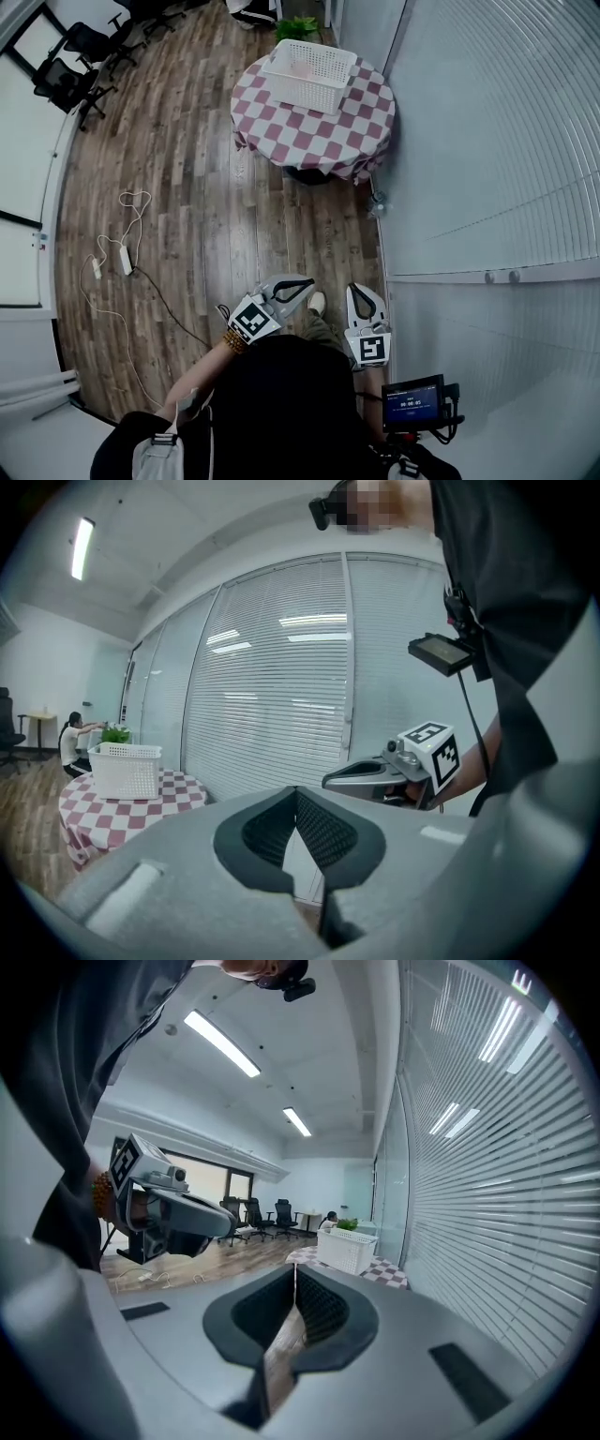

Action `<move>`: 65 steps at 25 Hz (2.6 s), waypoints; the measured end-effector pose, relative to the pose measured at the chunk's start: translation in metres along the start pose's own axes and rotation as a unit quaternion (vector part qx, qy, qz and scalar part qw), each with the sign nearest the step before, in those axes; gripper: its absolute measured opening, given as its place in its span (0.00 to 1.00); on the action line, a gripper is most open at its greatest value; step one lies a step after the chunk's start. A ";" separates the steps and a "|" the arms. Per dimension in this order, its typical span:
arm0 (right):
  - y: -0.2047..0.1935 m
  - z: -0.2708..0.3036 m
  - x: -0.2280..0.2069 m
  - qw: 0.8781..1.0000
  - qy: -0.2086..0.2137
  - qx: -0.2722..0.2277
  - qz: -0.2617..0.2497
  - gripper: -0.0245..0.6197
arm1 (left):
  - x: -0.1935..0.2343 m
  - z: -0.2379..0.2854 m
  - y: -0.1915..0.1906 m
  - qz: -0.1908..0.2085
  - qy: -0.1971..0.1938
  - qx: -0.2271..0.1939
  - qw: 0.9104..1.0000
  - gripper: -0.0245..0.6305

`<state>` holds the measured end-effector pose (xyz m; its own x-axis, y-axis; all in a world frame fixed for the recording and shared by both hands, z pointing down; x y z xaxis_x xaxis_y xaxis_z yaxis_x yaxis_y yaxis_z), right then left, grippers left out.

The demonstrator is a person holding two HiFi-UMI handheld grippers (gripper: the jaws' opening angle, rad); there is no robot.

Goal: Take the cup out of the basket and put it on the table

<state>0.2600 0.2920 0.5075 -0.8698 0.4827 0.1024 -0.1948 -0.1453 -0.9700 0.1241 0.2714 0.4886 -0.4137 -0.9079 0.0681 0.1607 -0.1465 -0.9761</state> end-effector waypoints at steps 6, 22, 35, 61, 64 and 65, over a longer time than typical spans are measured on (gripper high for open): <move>-0.016 0.006 -0.046 1.000 0.024 0.000 0.003 0.05 | 0.010 0.037 0.010 -0.008 0.044 -0.003 0.999 0.04; -0.020 0.055 -0.092 0.998 0.060 -0.033 0.005 0.05 | 0.053 0.061 0.011 -0.003 0.117 0.008 0.993 0.04; 0.000 0.107 -0.121 0.998 0.048 -0.034 -0.013 0.05 | 0.123 0.092 0.030 -0.004 0.110 -0.024 0.994 0.04; 0.027 0.254 -0.165 0.990 0.130 0.032 -0.036 0.05 | 0.270 0.127 0.035 -0.049 0.151 -0.003 0.987 0.04; 0.021 0.278 -0.174 0.987 0.145 0.040 -0.048 0.06 | 0.294 0.131 0.039 -0.037 0.157 0.000 0.987 0.04; 0.020 0.288 -0.177 0.987 0.147 0.041 -0.050 0.05 | 0.304 0.132 0.039 -0.036 0.161 0.000 0.986 0.04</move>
<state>0.2794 -0.0450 0.5332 -0.6773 0.7264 0.1168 -0.3199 -0.1478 -0.9358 0.1225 -0.0619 0.4984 -0.6871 -0.7234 0.0678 0.1202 -0.2052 -0.9713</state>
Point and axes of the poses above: the fingertips, and each gripper's own axes: z forward along the fingers, x to its left, y out of its top, the point moved 4 cm from there along -z, backward along the fingers
